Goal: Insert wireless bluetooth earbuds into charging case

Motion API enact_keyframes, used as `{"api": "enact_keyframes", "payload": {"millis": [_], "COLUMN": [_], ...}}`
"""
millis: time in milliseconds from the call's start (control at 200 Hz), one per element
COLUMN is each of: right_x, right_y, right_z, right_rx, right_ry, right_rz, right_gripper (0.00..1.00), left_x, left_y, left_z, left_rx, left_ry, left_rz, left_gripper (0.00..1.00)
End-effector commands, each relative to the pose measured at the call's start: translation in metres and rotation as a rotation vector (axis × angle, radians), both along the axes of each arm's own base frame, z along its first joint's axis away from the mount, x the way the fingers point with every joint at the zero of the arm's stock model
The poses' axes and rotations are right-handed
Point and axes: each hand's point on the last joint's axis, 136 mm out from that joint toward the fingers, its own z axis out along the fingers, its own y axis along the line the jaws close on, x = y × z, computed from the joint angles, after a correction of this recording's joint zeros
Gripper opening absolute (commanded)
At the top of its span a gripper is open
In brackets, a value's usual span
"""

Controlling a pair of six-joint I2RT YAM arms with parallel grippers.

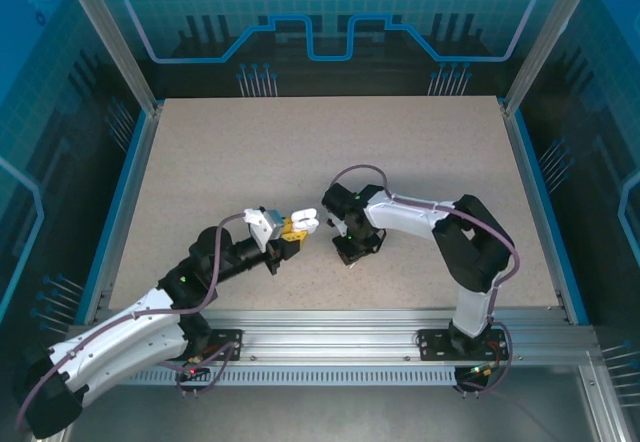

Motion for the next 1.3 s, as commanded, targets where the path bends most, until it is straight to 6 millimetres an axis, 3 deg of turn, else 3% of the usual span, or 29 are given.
{"api": "enact_keyframes", "payload": {"millis": [0,150,350,560,705,930,1296], "right_x": [0.010,0.022,0.029,0.014,-0.001,-0.019,-0.037], "right_y": [-0.009,-0.022,-0.031,-0.029,-0.025,-0.004,0.026], "right_z": [0.027,0.068,0.143,0.227,0.266,0.295,0.287], "right_rx": [0.005,0.027,0.119,0.317,0.379,0.415,0.398], "right_ry": [-0.112,-0.266,-0.550,-0.839,-0.967,-1.050,-1.022], "right_rz": [0.040,0.091,0.207,0.330,0.444,0.603,0.758], "right_gripper": [0.19,0.16,0.13,0.12,0.12,0.12,0.13], "left_x": [-0.001,0.000,-0.003,-0.007,-0.010,-0.013,-0.016], "left_y": [-0.001,-0.004,-0.016,-0.028,-0.038,-0.050,-0.056], "left_z": [0.004,0.005,0.008,0.019,0.028,0.041,0.050], "left_rx": [-0.016,-0.029,-0.054,-0.095,-0.116,-0.149,-0.158], "left_ry": [-0.010,0.003,0.013,-0.001,-0.011,-0.022,-0.042], "left_rz": [-0.001,-0.016,-0.072,-0.146,-0.203,-0.276,-0.323], "left_gripper": [0.12,0.12,0.12,0.12,0.12,0.12,0.12]}}
